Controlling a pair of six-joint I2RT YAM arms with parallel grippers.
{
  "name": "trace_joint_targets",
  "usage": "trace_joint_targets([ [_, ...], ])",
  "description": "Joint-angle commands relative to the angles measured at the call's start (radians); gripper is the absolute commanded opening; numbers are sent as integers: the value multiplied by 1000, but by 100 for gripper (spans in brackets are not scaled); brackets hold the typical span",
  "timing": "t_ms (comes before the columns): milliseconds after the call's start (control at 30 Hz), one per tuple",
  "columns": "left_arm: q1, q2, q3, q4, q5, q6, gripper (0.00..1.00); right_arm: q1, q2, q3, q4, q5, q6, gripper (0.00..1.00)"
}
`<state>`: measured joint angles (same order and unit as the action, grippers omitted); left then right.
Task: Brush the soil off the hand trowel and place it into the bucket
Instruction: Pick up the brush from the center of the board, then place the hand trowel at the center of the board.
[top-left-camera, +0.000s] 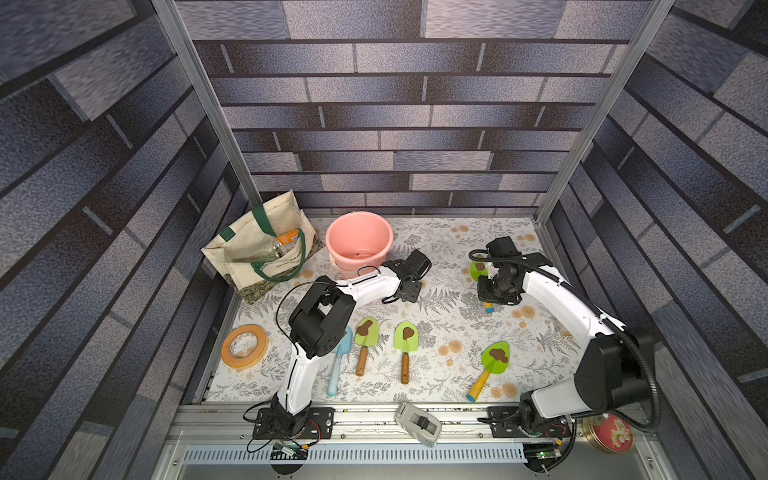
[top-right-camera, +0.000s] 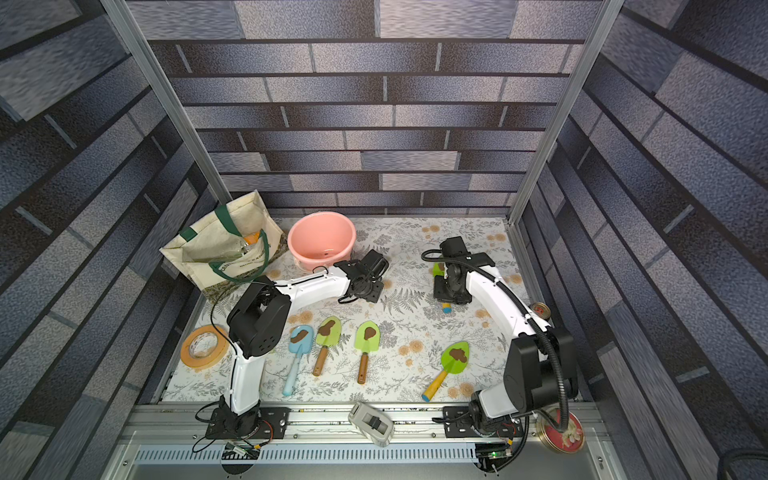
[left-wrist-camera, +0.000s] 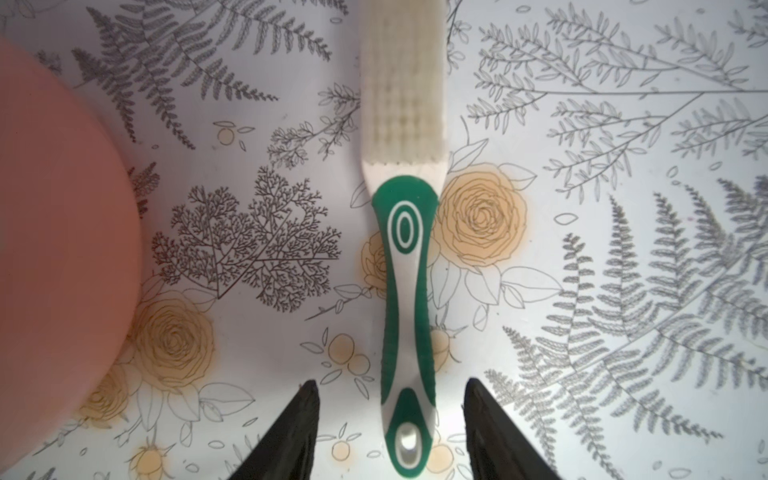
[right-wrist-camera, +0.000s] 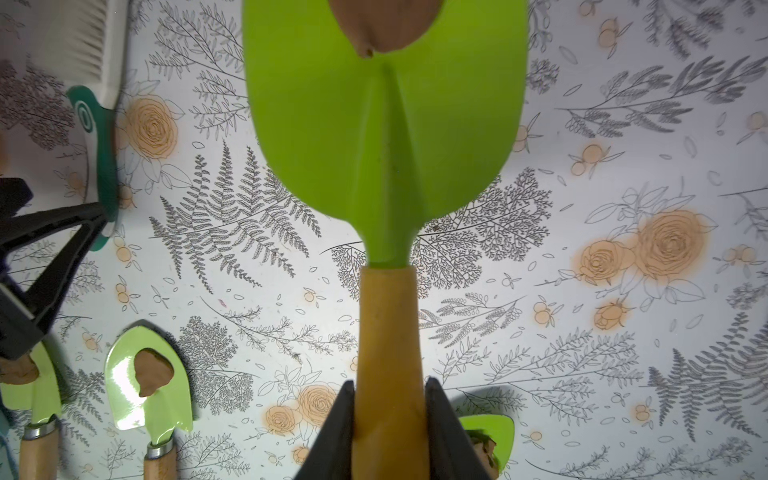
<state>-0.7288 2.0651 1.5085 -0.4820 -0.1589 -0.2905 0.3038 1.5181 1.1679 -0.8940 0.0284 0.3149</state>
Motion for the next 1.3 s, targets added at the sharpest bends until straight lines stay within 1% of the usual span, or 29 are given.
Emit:
trace_joint_targets([
  [0,22,-45,-27,23,32,-36,57,46,63,-25,79,11,53,9],
  [100,35,-32,-26,38,75,-45,57,62,105,-41,132,7,93,9],
  [300,45,15,-8,28,77,-40,56,69,162,-65,201,6,127,10],
  [567,24,50,14,23,76,-26,54,84,213,-78,209,54,136,11],
  [767,14,74,35,26,111,-19,53,84,240,-93,225,54,142,12],
  [933,20,115,53,13,138,-31,40,86,258,-93,241,47,148,15],
  [967,22,118,53,16,143,-34,39,86,259,-93,242,45,149,16],
  [1067,26,124,51,16,150,-42,31,86,258,-93,243,44,151,21],
  [1200,26,127,45,14,132,-37,20,86,254,-93,242,42,158,26],
  [1267,23,127,40,14,121,-32,17,85,248,-93,245,39,162,28],
])
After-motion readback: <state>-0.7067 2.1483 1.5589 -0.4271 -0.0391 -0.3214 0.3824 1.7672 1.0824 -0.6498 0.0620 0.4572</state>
